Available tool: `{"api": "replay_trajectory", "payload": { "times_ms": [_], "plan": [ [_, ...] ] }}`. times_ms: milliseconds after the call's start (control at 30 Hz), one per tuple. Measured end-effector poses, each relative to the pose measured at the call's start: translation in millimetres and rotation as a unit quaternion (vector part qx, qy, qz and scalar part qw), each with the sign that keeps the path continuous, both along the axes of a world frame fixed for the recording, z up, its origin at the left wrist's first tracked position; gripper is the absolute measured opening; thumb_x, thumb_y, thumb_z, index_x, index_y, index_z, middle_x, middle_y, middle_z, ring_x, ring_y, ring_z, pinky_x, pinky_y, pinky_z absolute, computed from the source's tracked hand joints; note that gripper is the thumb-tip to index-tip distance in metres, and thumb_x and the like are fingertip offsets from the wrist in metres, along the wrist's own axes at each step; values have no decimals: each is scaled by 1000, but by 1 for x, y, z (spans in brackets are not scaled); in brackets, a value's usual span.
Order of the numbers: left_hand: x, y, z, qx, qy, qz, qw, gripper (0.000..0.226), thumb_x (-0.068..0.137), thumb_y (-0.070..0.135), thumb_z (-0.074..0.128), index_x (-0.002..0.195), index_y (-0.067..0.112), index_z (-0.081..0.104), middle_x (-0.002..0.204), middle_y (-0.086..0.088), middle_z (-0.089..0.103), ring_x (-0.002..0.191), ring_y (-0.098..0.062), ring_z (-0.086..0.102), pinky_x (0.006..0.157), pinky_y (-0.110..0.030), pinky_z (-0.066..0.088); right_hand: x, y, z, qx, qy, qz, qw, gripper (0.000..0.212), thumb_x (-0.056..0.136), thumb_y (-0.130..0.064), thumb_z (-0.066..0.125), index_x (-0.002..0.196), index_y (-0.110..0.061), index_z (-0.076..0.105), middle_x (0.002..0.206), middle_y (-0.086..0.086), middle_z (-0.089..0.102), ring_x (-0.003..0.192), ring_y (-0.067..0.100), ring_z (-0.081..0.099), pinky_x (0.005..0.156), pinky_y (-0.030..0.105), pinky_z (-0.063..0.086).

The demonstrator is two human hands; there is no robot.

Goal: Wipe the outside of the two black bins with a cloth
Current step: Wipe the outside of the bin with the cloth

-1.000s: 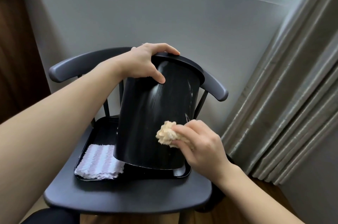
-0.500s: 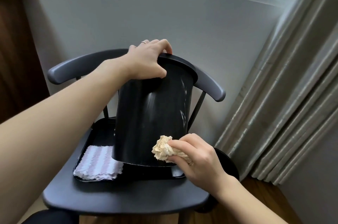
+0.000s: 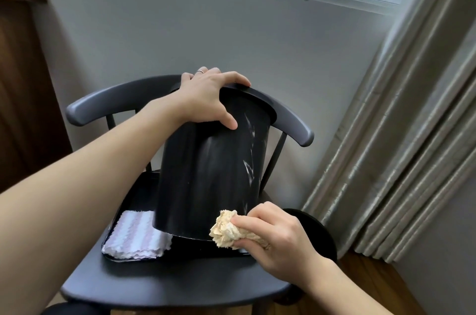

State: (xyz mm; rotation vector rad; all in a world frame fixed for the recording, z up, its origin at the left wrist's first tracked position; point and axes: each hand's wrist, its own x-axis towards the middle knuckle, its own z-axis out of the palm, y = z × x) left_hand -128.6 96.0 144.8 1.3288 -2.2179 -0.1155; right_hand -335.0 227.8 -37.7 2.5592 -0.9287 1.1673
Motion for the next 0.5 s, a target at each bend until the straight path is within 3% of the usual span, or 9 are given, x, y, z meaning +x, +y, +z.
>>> {"api": "replay_trajectory", "payload": {
  "times_ms": [200,500],
  "plan": [
    [7,4,-1,14,33,-22,999,81,67,35,91,135,54,52,114,7,49,112,-12,28,110,-36,22,2,-5,14,-12,47,-2,999,22,89,-29,73,106,-16,75,85,0,63,72,20,59,55,32,52],
    [20,5,1,42,16,-56,997,73,78,26,83,133,59,48,116,9,49,118,-11,29,100,-27,17,14,-71,92,-27,-111,-117,986,28,88,-24,75,113,-11,73,92,6,67,84,27,64,76,44,53]
  ]
}}
